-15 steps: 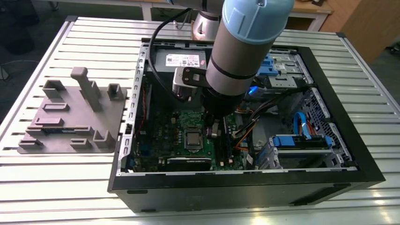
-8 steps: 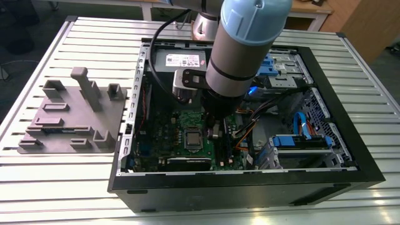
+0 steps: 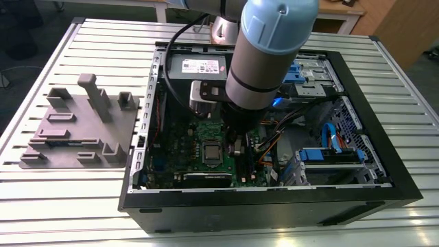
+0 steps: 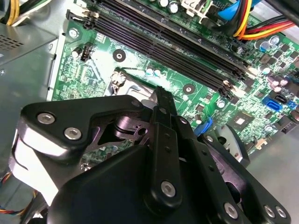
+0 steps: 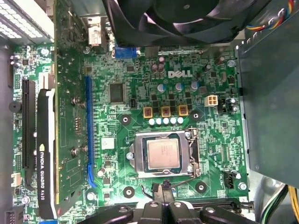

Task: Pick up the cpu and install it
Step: 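Install the first cpu locking lever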

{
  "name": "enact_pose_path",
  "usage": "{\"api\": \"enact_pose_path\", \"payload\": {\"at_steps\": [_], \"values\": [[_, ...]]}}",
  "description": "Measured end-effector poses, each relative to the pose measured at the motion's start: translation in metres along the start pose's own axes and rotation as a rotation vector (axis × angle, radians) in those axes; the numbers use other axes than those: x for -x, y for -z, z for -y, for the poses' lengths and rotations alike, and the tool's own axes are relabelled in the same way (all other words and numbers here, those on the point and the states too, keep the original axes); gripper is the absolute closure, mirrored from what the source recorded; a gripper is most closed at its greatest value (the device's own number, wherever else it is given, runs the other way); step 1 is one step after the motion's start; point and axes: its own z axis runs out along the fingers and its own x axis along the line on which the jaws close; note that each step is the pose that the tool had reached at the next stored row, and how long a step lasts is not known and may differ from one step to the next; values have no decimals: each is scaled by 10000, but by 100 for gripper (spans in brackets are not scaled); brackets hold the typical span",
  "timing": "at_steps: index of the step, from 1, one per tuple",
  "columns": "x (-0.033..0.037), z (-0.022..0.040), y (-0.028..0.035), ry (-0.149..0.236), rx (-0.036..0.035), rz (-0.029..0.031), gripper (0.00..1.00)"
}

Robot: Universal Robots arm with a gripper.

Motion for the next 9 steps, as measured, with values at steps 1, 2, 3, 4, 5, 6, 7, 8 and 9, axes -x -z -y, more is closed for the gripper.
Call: {"api": "enact_pose_path", "payload": {"at_steps": [1, 2, 3, 4, 5, 6, 7, 8, 9], "values": [[0, 1, -9, 16, -2, -13, 90], [0, 2, -20, 35, -3, -33, 90], [-1, 2, -29, 56, -3, -52, 90], [-1, 2, -37, 79, -4, -67, 90], [-1, 3, -43, 104, -6, -80, 90], [-1, 3, -46, 127, -9, -92, 90], [-1, 2, -47, 149, -13, -102, 90], [-1, 2, -47, 169, -22, -105, 90], [-2, 2, -50, 188, -36, -104, 90]]}}
